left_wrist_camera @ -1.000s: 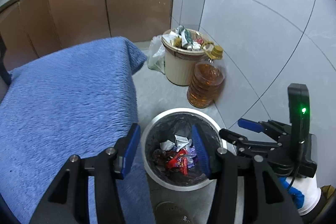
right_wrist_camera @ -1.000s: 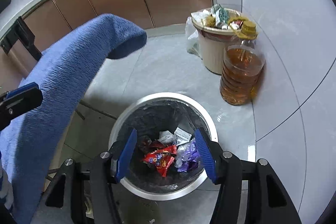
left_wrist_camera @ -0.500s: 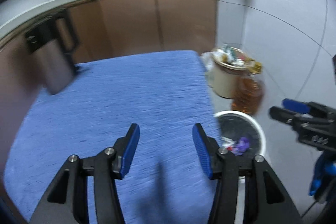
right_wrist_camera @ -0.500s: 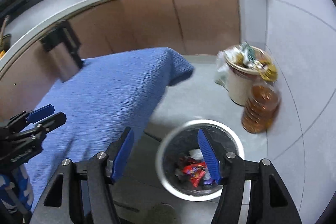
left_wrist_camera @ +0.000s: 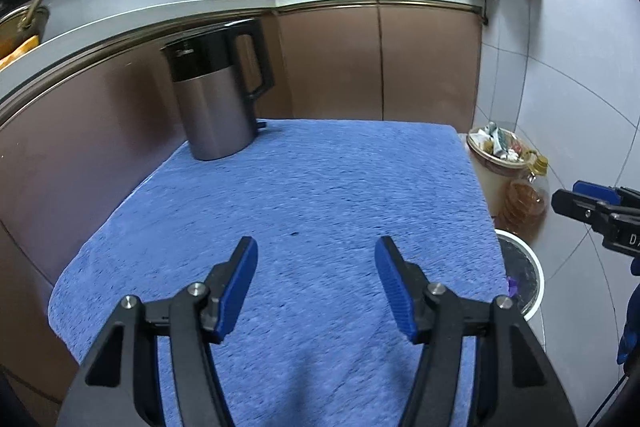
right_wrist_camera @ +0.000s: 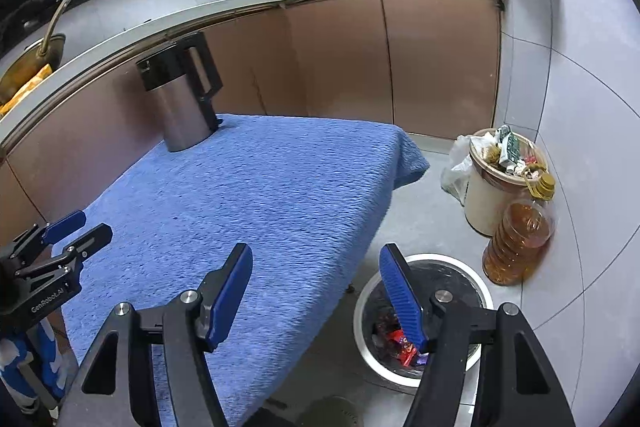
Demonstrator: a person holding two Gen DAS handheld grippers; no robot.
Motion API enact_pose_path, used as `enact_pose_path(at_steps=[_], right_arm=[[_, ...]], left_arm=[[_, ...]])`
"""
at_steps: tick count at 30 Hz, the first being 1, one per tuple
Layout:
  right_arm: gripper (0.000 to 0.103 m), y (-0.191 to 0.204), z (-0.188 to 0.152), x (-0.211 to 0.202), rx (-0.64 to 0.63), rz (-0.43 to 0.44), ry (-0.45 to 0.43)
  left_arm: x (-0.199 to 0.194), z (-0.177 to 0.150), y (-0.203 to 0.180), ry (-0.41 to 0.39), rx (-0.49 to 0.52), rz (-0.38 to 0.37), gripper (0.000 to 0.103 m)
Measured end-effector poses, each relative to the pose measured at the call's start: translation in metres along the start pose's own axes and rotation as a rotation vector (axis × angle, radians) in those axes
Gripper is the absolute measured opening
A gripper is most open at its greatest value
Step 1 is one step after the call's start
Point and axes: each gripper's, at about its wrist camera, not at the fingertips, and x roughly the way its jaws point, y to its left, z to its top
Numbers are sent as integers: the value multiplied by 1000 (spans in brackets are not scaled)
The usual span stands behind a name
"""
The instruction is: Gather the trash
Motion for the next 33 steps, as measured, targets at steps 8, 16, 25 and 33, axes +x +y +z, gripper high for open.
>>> enact_pose_path(at_steps=[8,16,25,33], right_arm=[[66,22,2,-8,-32,0,-13],[67,32,2,-16,-39,-6,-27],[76,41,2,-23,-54,-20,-43],[84,47,1,-31,-70,-40,-66]], left_arm=[[-13,-5,20,-15,-48,9,61],[-20,-7,27,-29,-64,22,65],[-32,-10,31,-50,-65,28,68],[-46,-11,28,-80,-56,21,68]])
